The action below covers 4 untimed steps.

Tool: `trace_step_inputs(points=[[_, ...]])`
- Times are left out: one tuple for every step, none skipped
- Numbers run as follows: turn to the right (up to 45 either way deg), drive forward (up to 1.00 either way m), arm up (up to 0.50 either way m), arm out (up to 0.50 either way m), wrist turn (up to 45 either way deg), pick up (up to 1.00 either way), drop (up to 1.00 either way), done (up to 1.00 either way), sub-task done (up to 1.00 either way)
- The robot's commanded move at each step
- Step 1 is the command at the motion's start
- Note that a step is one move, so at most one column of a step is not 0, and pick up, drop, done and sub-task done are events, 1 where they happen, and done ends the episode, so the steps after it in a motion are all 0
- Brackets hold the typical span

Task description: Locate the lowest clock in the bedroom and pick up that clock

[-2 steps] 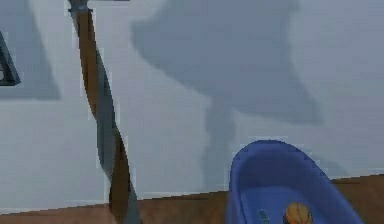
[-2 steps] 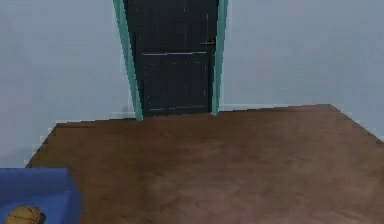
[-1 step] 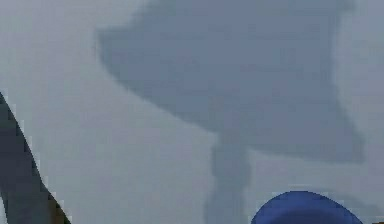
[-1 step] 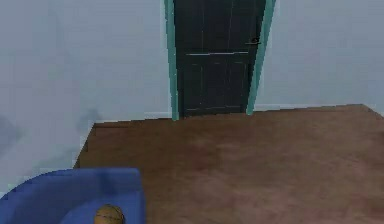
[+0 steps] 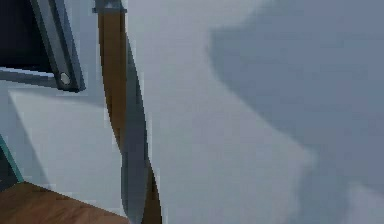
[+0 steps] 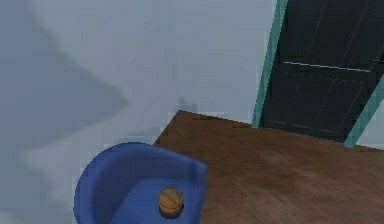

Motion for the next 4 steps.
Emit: trace_step_inputs(points=[[0.0, 0.00, 0.40, 0.00, 0.0, 0.00, 0.00, 0.00, 0.00], [0.0, 0.00, 0.00, 0.34, 0.0, 0.00, 0.00, 0.00, 0.00], [0.0, 0.00, 0.00, 0.00, 45.0, 0.00, 0.00, 0.00, 0.00], [0.0, 0.00, 0.00, 0.00, 45.0, 0.00, 0.00, 0.00, 0.00]])
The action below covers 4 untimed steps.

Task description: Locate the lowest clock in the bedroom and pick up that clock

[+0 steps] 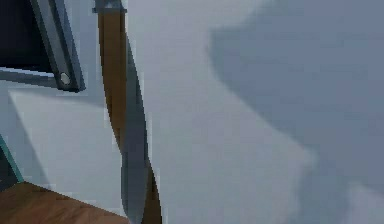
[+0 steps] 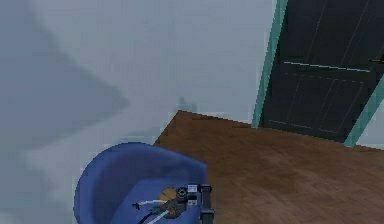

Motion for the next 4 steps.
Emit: trace_step_inputs(points=[[0.0, 0.00, 0.00, 0.00, 45.0, 0.00, 0.00, 0.00, 0.00], [0.0, 0.00, 0.00, 0.00, 15.0, 0.00, 0.00, 0.00, 0.00], [0.0, 0.00, -0.30, 0.00, 0.0, 0.00, 0.00, 0.00, 0.00], [0.0, 0.00, 0.00, 0.00, 0.0, 1.00, 0.00, 0.00, 0.00]])
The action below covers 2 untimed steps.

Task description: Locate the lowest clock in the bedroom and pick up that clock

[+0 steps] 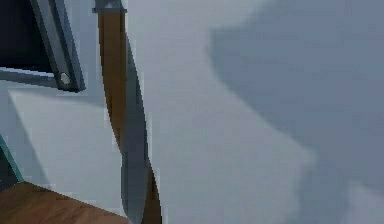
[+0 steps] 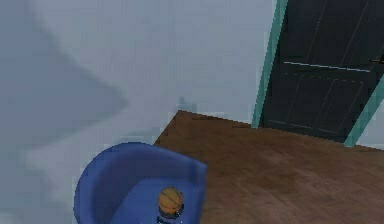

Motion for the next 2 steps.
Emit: trace_step_inputs(points=[[0.0, 0.00, 0.10, 0.00, 0.0, 0.00, 0.00, 0.00, 0.00], [0.0, 0.00, 0.00, 0.00, 0.0, 0.00, 0.00, 1.00, 0.00]])
